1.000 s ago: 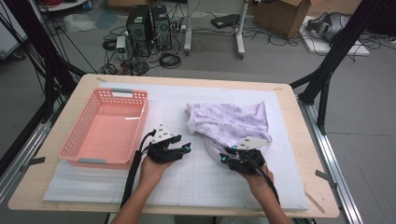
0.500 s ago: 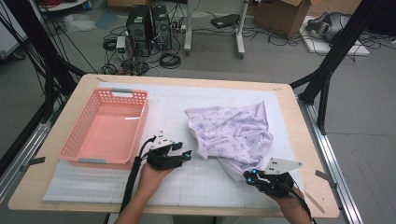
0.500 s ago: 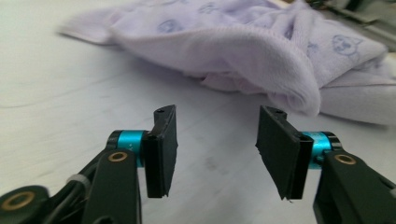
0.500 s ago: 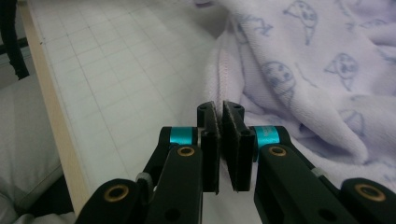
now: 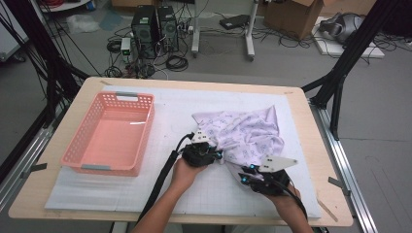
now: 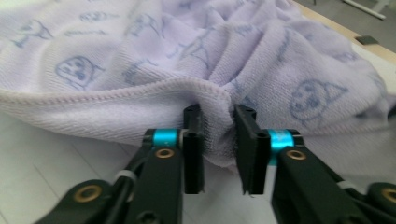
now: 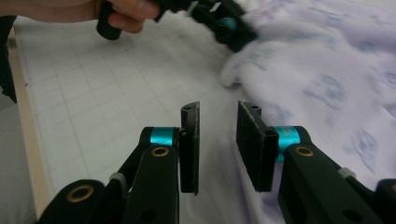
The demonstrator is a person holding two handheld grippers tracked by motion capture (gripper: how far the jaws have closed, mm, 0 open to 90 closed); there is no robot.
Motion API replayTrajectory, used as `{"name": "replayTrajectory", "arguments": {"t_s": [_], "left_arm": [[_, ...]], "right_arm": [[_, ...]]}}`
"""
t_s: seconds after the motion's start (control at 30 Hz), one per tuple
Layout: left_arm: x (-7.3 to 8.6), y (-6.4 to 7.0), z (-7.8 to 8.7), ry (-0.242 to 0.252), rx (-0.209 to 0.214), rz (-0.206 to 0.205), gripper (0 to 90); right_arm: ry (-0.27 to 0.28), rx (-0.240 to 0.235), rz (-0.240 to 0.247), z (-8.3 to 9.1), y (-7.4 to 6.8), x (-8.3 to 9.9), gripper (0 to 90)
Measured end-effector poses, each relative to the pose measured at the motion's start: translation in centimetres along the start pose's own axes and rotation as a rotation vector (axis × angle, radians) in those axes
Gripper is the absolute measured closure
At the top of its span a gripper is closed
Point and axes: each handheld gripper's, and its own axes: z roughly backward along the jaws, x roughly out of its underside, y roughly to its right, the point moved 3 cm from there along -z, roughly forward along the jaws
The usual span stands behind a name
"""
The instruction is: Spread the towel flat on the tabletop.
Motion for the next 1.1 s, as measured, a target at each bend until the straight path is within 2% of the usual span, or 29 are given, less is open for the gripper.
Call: {"name": "replayTrajectory", "arguments": {"t_s": [0.07, 0.17, 0.2, 0.3, 0.37, 0.43, 0.53, 0.63, 0.7, 0.83, 0.9, 0.93, 0.97, 1.03, 1.1], "left_arm": [[-0.6, -0.3, 0.4, 0.034, -0.011, 0.015, 77.7], [-1.1, -1.0, 1.3, 0.06, -0.042, 0.016, 78.1], [-1.3, -1.4, 1.6, 0.077, -0.045, 0.026, 78.3], [-1.8, -2.3, 2.4, 0.095, -0.061, 0.044, 78.5], [-2.1, -2.6, 2.6, 0.093, -0.079, 0.038, 78.5], [-2.4, -3.1, 2.8, 0.103, -0.104, 0.04, 78.6], [-2.8, -4.0, 3.4, 0.119, -0.144, 0.053, 78.6], [-2.7, -5.1, 3.9, 0.121, -0.189, 0.069, 78.7], [-2.6, -5.7, 4.2, 0.116, -0.217, 0.071, 78.7], [-2.9, -6.3, 4.6, 0.128, -0.267, 0.065, 78.7], [-2.9, -6.6, 4.7, 0.135, -0.279, 0.069, 78.6], [-2.8, -6.7, 4.7, 0.133, -0.266, 0.076, 78.2], [-2.7, -6.5, 4.5, 0.132, -0.236, 0.08, 76.1], [-2.5, -5.9, 4.1, 0.132, -0.164, 0.097, 62.7], [-2.3, -5.1, 4.0, 0.102, -0.135, 0.071, 52.2]], "right_arm": [[-0.032, 0.019, 0.015, -1.5, 0.0, -0.6, 68.0], [-0.072, 0.1, 0.017, -3.5, 0.6, -1.0, 70.3], [-0.094, 0.127, 0.03, -4.1, 0.8, -1.0, 72.3], [-0.119, 0.156, 0.05, -4.7, 0.5, -1.2, 82.6], [-0.124, 0.12, 0.057, -4.7, 0.1, -1.2, 84.9], [-0.112, 0.039, 0.038, -4.5, -0.3, -1.1, 85.2], [-0.083, -0.082, 0.046, -3.6, -1.2, -0.5, 85.3], [-0.091, -0.181, 0.081, -2.3, -2.1, 0.2, 85.4], [-0.102, -0.231, 0.109, -1.3, -2.6, 0.8, 85.5], [-0.13, -0.338, 0.129, 0.9, -3.3, 2.3, 85.5], [-0.142, -0.359, 0.132, 2.1, -3.4, 3.3, 85.4], [-0.141, -0.369, 0.123, 2.7, -3.3, 3.7, 85.1], [-0.127, -0.363, 0.107, 3.3, -3.0, 4.0, 83.5], [-0.063, -0.341, 0.048, 4.2, -2.2, 4.0, 75.3], [0.022, -0.3, -0.021, 5.0, -1.2, 3.6, 65.8]]}}
